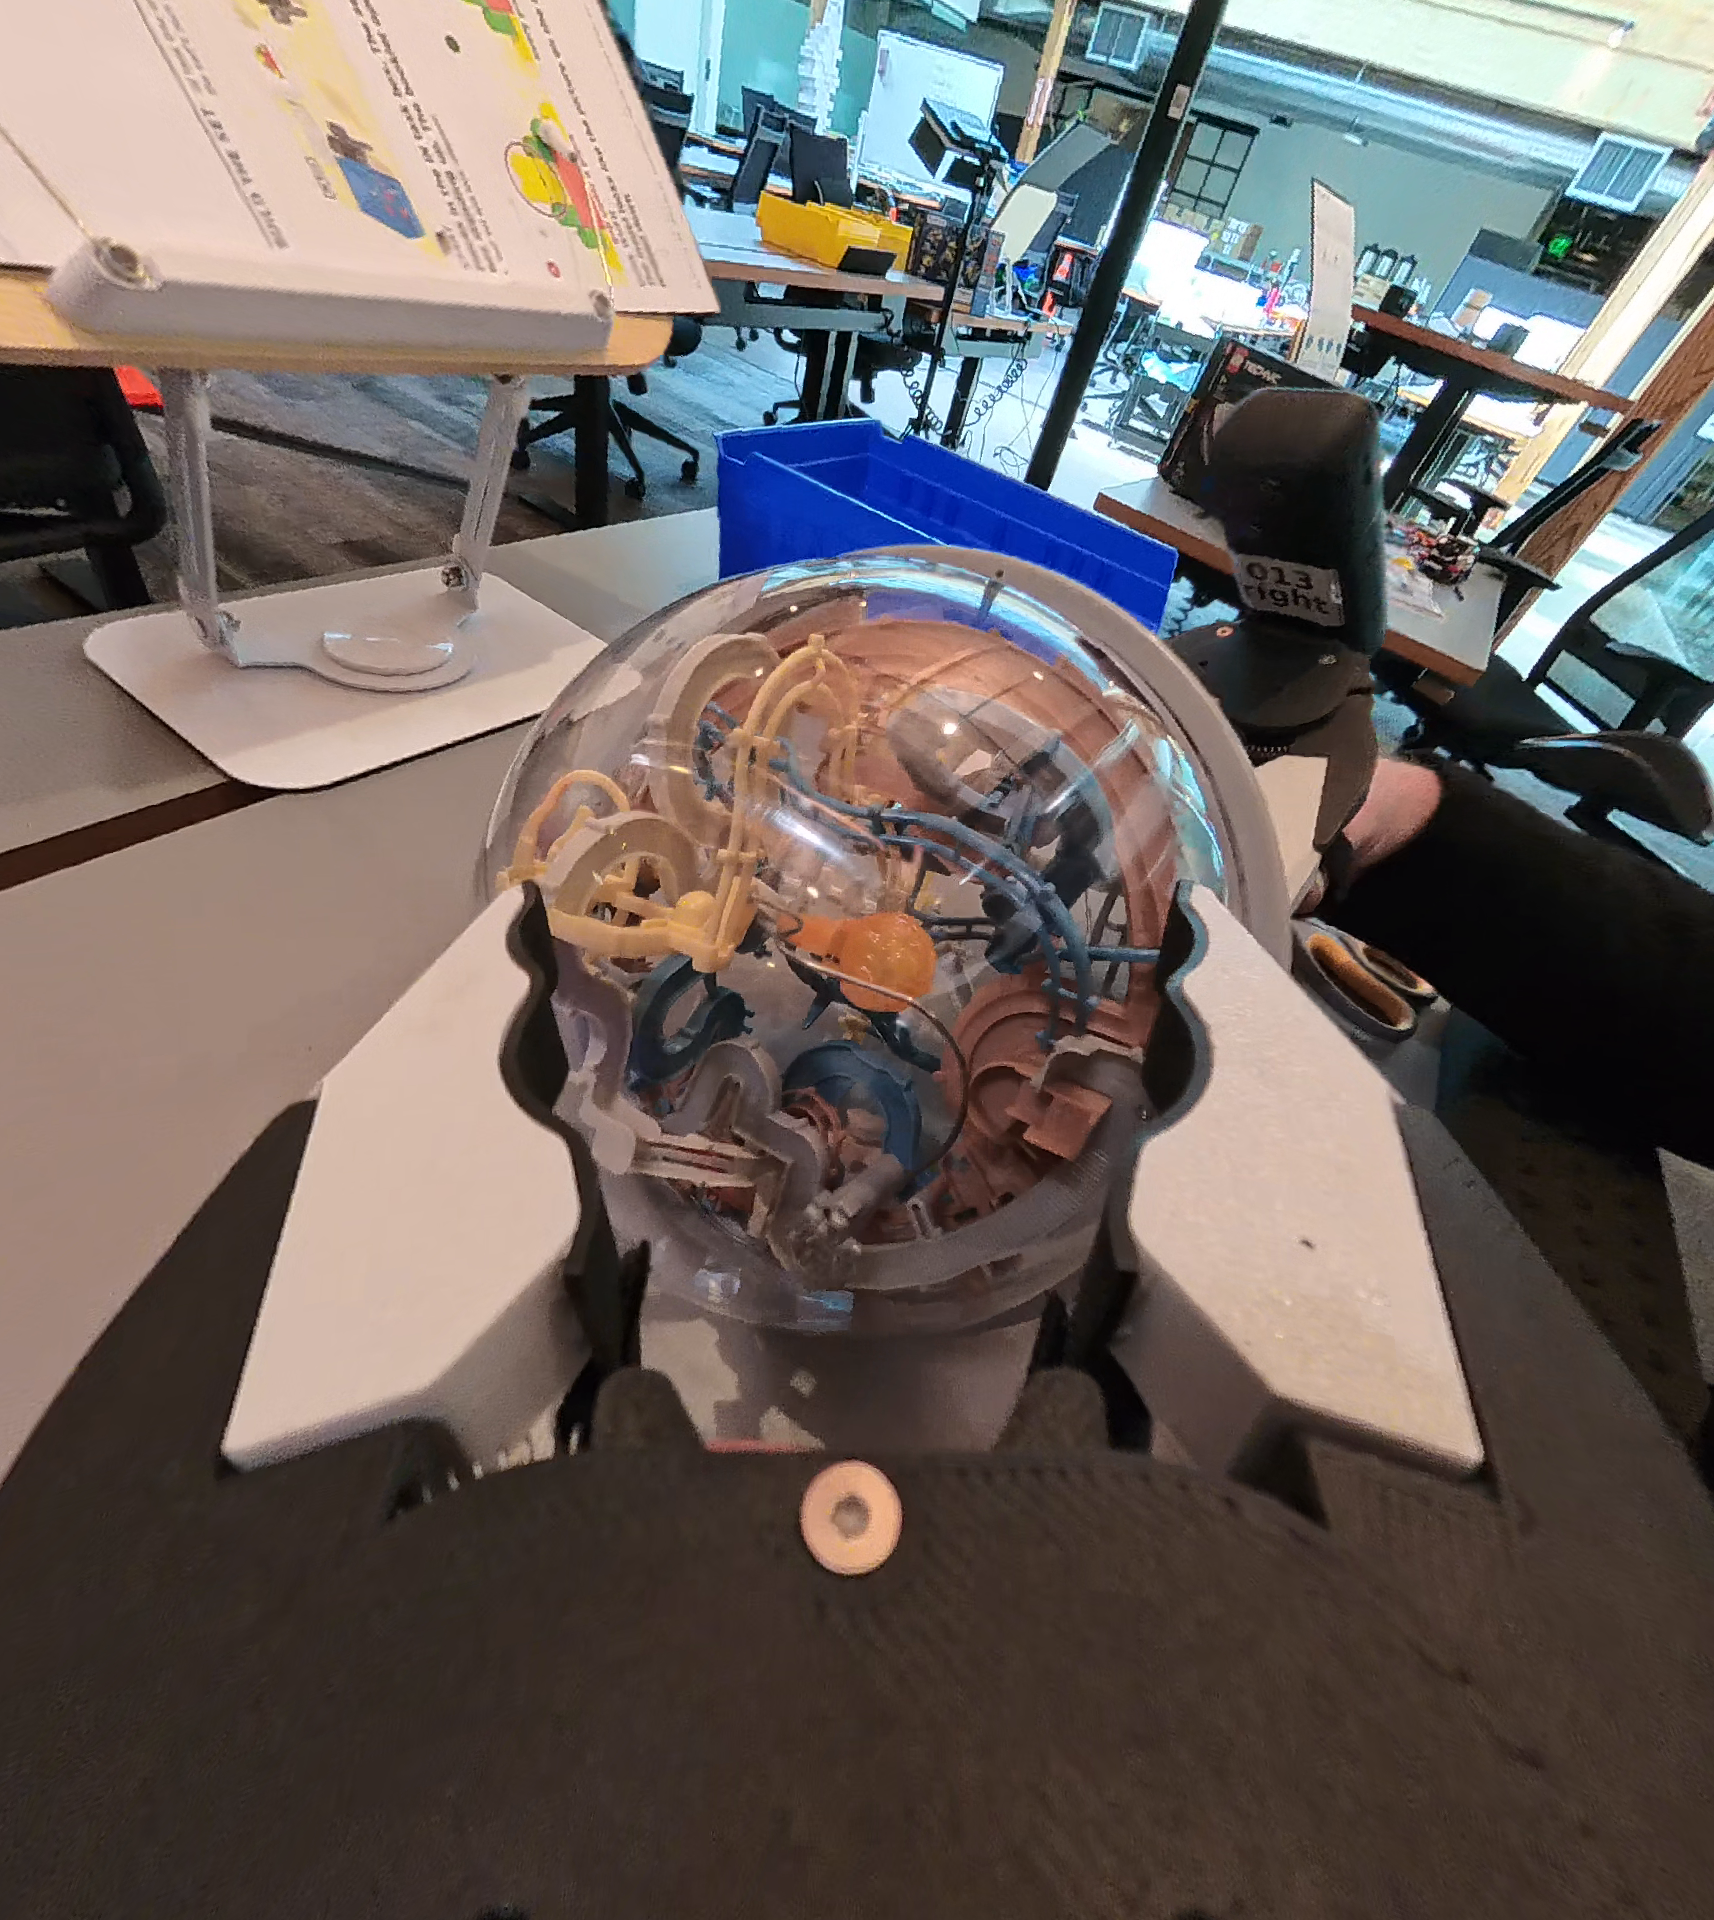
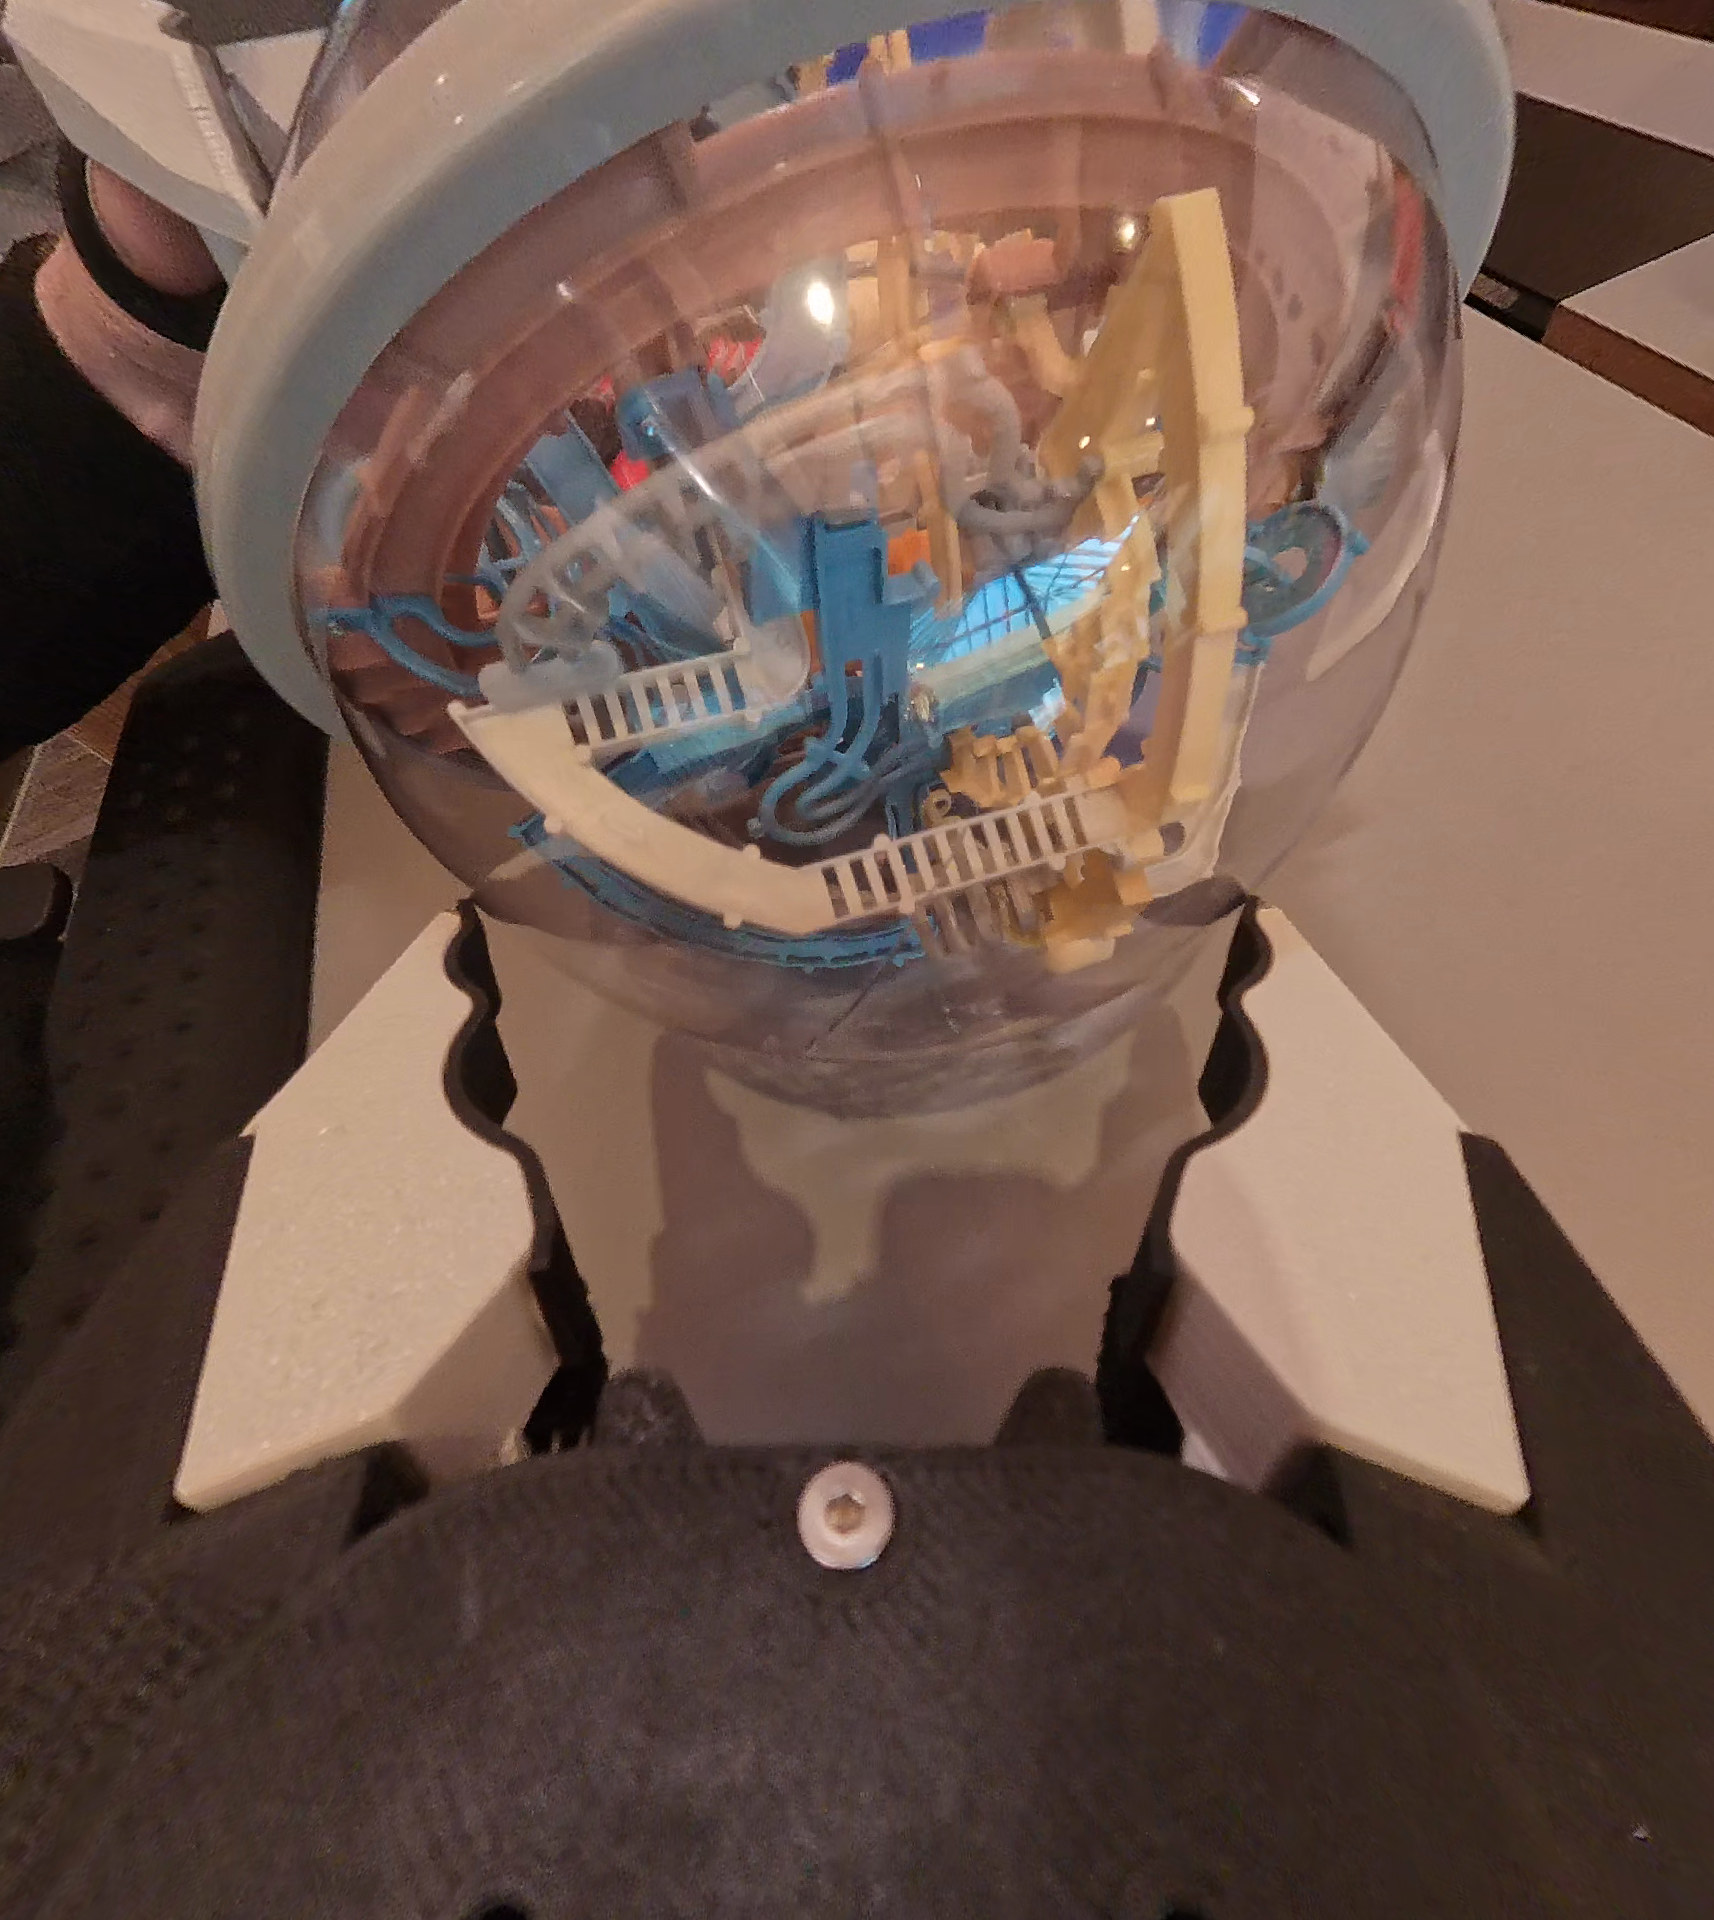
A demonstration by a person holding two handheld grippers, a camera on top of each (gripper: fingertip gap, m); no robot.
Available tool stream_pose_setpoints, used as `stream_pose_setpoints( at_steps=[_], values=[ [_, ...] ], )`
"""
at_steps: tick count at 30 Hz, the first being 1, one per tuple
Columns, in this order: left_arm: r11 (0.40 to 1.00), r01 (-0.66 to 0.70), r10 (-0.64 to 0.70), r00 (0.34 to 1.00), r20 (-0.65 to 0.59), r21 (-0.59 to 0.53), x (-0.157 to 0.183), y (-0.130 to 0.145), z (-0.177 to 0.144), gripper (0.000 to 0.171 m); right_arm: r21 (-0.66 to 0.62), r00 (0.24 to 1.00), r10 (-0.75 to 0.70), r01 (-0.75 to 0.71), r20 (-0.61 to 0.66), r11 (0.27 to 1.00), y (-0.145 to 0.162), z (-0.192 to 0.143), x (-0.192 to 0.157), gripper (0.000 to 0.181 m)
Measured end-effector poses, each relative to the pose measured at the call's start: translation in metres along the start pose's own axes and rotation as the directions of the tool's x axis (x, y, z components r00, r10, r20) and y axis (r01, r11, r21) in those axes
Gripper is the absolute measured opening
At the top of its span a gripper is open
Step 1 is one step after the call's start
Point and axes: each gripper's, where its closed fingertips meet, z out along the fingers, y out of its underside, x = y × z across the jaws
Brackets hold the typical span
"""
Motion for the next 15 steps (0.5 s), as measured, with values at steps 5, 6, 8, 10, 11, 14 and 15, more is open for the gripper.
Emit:
stream_pose_setpoints(
  at_steps=[5,6,8,10,11,14,15],
  values=[
    [0.998,0.055,-0.055,0.998,-0.017,-0.001,-0.009,0.004,-0.010,0.109,-0.007,1.000,-0.019,0.019,0.008,1.000,-0.005,0.001,-0.003,0.130],
    [0.998,0.059,-0.059,0.998,-0.021,-0.003,-0.009,0.004,-0.012,0.107,-0.011,1.000,-0.023,0.023,0.002,1.000,-0.005,0.002,-0.002,0.130],
    [0.998,0.064,-0.064,0.998,-0.027,-0.011,-0.009,0.005,-0.014,0.105,-0.011,1.000,-0.021,0.021,0.000,1.000,-0.006,0.003,-0.003,0.131],
    [0.998,0.069,-0.069,0.997,-0.033,-0.012,-0.009,0.007,-0.016,0.103,-0.014,1.000,-0.018,0.018,-0.002,1.000,-0.006,0.001,-0.003,0.129],
    [0.997,0.070,-0.070,0.997,-0.034,-0.009,-0.010,0.007,-0.017,0.101,-0.015,1.000,-0.016,0.016,-0.003,1.000,-0.006,0.001,-0.003,0.128],
    [0.998,0.064,-0.064,0.998,-0.028,-0.014,-0.010,0.009,-0.020,0.100,-0.024,1.000,-0.020,0.020,-0.012,1.000,-0.005,-0.001,-0.004,0.126],
    [0.998,0.060,-0.060,0.998,-0.029,-0.013,-0.009,0.010,-0.021,0.100,-0.026,1.000,-0.021,0.020,-0.016,0.999,-0.005,-0.002,-0.004,0.126]
  ],
)
